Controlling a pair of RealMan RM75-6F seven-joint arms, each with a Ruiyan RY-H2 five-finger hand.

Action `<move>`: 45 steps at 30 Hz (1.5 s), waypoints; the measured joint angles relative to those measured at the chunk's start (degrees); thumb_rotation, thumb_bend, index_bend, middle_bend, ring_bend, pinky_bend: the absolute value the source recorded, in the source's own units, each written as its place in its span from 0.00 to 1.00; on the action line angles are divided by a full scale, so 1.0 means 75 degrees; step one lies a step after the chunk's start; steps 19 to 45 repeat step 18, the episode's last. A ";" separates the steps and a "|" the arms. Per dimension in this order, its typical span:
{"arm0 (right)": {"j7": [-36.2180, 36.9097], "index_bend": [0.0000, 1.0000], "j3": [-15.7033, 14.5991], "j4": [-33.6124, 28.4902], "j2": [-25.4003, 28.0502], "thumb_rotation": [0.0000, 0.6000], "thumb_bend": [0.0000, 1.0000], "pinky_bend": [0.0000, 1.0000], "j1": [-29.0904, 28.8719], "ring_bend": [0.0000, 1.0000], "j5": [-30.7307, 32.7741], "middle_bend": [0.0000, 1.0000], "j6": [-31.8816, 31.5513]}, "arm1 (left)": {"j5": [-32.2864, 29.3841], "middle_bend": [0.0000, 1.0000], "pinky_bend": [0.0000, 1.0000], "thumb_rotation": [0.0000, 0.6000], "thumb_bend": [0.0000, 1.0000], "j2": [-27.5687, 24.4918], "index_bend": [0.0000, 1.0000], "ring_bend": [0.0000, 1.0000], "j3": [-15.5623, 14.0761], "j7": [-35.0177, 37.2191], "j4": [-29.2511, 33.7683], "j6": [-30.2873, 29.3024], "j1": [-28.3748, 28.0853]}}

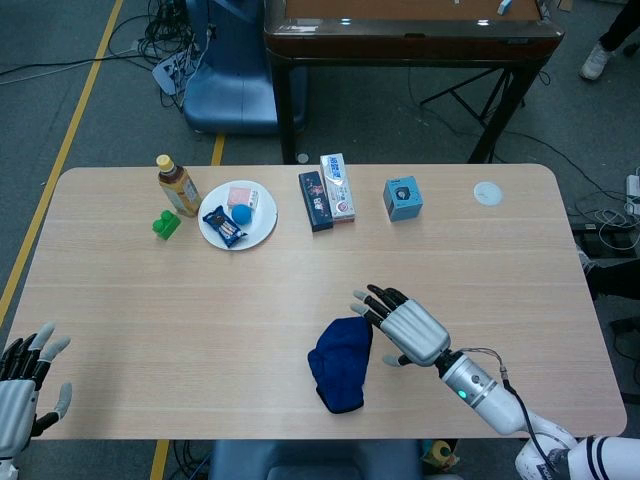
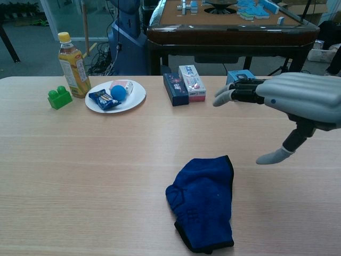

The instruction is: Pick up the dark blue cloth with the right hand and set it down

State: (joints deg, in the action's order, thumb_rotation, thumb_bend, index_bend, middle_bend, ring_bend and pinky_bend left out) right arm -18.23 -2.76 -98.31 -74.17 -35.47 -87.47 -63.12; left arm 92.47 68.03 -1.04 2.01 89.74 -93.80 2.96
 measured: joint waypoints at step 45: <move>-0.0076 0.11 -0.0129 0.0020 0.1305 1.00 0.18 0.20 0.2249 0.14 0.0266 0.21 -0.2561 | -0.0017 0.00 0.00 1.00 0.44 0.0068 0.17 0.05 0.0114 -0.0108 0.0059 0.0423 -0.0368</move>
